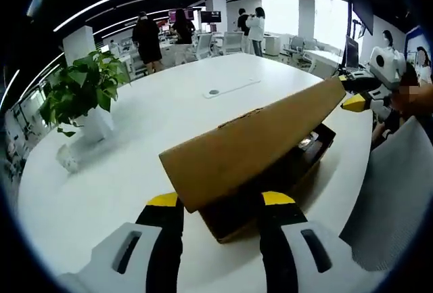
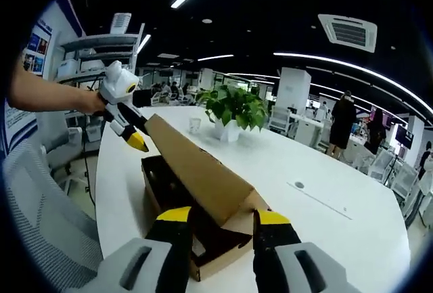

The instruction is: Operate the shoe box by opening the lid, removing the specified soft item, and placing it in the target area until the item is outside and the box remains undamaged.

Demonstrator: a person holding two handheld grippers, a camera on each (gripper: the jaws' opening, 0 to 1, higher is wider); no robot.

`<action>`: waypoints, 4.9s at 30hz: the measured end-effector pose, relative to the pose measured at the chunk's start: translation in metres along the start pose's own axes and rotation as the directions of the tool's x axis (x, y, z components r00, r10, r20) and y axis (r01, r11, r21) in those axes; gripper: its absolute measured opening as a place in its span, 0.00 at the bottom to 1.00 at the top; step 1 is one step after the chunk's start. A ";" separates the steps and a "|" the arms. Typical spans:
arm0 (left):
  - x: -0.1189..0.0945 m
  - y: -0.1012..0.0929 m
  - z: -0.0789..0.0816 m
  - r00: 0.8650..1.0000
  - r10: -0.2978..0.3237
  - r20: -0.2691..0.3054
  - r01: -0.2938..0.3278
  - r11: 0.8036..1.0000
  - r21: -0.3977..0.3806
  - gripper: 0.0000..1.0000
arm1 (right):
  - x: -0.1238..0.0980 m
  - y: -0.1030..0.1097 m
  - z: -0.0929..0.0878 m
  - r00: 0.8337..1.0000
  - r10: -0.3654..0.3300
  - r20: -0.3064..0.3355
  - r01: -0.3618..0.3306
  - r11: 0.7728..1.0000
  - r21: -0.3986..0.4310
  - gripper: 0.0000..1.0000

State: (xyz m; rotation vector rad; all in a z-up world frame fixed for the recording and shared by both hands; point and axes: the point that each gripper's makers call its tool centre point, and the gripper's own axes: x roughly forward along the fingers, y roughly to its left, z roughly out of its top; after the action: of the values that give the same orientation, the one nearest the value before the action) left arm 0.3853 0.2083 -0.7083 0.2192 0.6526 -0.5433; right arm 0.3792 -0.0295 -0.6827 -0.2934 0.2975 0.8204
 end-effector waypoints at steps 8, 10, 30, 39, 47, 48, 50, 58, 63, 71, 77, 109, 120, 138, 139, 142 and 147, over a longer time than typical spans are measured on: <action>0.000 0.011 0.012 0.999 0.050 0.022 -0.050 0.999 0.020 0.35 | 0.002 -0.008 0.011 1.000 -0.017 0.025 0.017 1.000 0.007 0.30; 0.001 0.013 0.016 0.998 0.056 0.031 -0.056 0.998 0.014 0.34 | 0.003 -0.010 0.013 0.999 -0.021 0.029 0.021 1.000 0.005 0.30; 0.001 0.033 0.037 0.986 0.140 0.094 -0.139 0.990 -0.013 0.19 | 0.010 -0.042 0.027 0.995 -0.092 0.049 0.091 0.996 0.015 0.10; 0.016 0.027 0.038 0.989 0.119 0.090 -0.119 0.993 -0.007 0.11 | 0.011 -0.049 0.031 0.992 -0.111 0.059 0.110 0.993 0.031 0.08; 0.021 0.031 0.029 0.990 0.126 0.059 -0.125 0.992 -0.021 0.12 | 0.013 -0.054 0.034 0.990 -0.127 0.066 0.123 0.991 0.050 0.07; 0.020 0.032 0.028 0.990 0.133 0.056 -0.131 0.991 -0.025 0.12 | 0.013 -0.055 0.035 0.990 -0.128 0.067 0.124 0.991 0.052 0.07; 0.019 0.039 0.025 0.986 0.156 0.049 -0.154 0.987 -0.040 0.12 | 0.014 -0.056 0.035 0.989 -0.130 0.068 0.127 0.991 0.051 0.07; 0.021 0.059 0.022 0.978 0.205 0.039 -0.202 0.977 -0.066 0.13 | 0.016 -0.062 0.038 0.988 -0.135 0.070 0.131 0.990 0.054 0.06; 0.028 0.065 0.024 0.978 0.205 0.042 -0.201 0.977 -0.077 0.12 | 0.017 -0.066 0.040 0.988 -0.136 0.073 0.131 0.989 0.071 0.05; 0.048 0.072 0.027 0.981 0.190 0.045 -0.185 0.978 -0.097 0.10 | 0.019 -0.072 0.041 0.989 -0.127 0.077 0.121 0.989 0.084 0.04; 0.062 0.078 0.023 0.982 0.188 0.031 -0.183 0.976 -0.121 0.06 | 0.020 -0.075 0.043 0.989 -0.124 0.077 0.117 0.990 0.081 0.04; 0.065 0.074 0.011 0.984 0.176 0.028 -0.170 0.977 -0.131 0.00 | 0.032 -0.097 0.051 0.987 -0.137 0.084 0.128 0.986 0.108 0.02; 0.066 0.076 0.012 0.981 0.195 -0.003 -0.192 0.966 -0.172 0.00 | 0.034 -0.099 0.052 0.987 -0.132 0.095 0.121 0.986 0.116 0.04; 0.068 0.072 0.016 0.980 0.193 -0.041 -0.197 0.949 -0.245 0.00 | 0.043 -0.095 0.008 0.992 -0.121 0.015 0.119 0.986 0.120 0.08; 0.067 0.072 0.016 0.981 0.192 -0.042 -0.196 0.949 -0.245 0.00 | 0.044 -0.095 0.006 0.993 -0.121 0.011 0.119 0.985 0.124 0.08; 0.067 0.072 0.016 0.982 0.187 -0.038 -0.190 0.948 -0.255 0.00 | 0.046 -0.096 -0.001 0.992 -0.122 -0.001 0.121 0.984 0.132 0.07; 0.066 0.071 0.017 0.983 0.181 -0.028 -0.182 0.946 -0.267 0.00 | 0.051 -0.097 -0.009 0.992 -0.122 -0.018 0.123 0.981 0.149 0.07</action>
State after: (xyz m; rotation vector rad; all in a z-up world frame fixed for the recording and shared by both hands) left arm 0.4765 0.2349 -0.7352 0.0239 0.6939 -0.2728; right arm 0.4837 -0.0615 -0.6967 -0.1721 0.3445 0.6715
